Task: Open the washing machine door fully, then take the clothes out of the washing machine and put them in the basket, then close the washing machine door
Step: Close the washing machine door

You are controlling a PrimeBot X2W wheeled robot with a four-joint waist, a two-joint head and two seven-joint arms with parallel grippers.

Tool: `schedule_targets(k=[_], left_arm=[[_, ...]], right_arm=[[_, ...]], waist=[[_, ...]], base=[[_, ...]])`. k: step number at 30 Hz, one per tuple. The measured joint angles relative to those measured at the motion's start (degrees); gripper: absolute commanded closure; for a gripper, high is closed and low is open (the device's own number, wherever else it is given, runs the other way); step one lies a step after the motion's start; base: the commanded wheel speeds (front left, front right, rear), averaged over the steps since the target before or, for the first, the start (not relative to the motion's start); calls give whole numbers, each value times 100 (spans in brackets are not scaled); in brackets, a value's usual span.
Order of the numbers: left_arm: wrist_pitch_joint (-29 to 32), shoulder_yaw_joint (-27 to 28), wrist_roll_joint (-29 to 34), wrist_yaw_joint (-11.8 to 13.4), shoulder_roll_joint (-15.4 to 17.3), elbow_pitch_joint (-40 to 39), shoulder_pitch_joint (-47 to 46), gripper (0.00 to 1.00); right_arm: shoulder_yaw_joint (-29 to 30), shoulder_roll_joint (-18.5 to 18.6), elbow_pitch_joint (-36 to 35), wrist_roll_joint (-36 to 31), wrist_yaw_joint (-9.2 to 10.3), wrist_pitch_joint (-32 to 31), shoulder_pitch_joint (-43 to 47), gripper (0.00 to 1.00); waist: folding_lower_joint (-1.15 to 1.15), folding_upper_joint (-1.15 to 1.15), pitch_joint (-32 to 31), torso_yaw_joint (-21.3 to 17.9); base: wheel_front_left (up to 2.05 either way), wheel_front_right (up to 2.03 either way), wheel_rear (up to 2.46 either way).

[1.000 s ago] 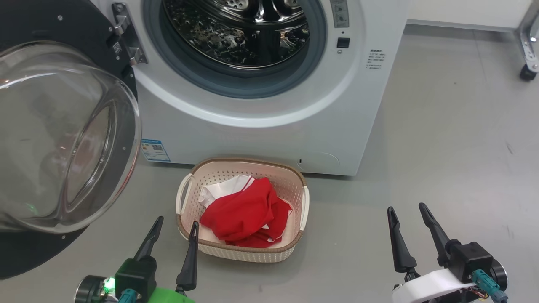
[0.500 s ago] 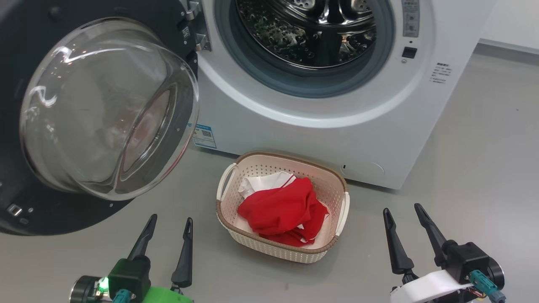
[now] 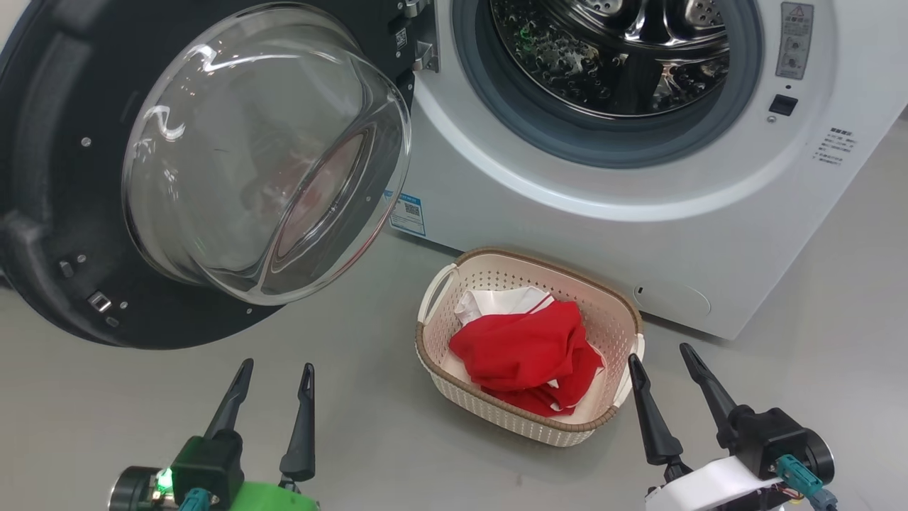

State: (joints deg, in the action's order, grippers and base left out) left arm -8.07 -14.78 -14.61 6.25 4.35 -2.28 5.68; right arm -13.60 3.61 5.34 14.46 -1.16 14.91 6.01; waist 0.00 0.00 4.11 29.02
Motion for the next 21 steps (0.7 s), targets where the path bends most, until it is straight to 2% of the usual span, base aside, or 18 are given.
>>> schedule_targets(k=[21], left_arm=[[-32, 23, -1, 1, -23, 21, -1, 0]], right_arm=[[-75, -3, 141, 0, -38, -5, -104, 0]], waist=[[0, 0, 80, 14]], base=[[0, 0, 0]])
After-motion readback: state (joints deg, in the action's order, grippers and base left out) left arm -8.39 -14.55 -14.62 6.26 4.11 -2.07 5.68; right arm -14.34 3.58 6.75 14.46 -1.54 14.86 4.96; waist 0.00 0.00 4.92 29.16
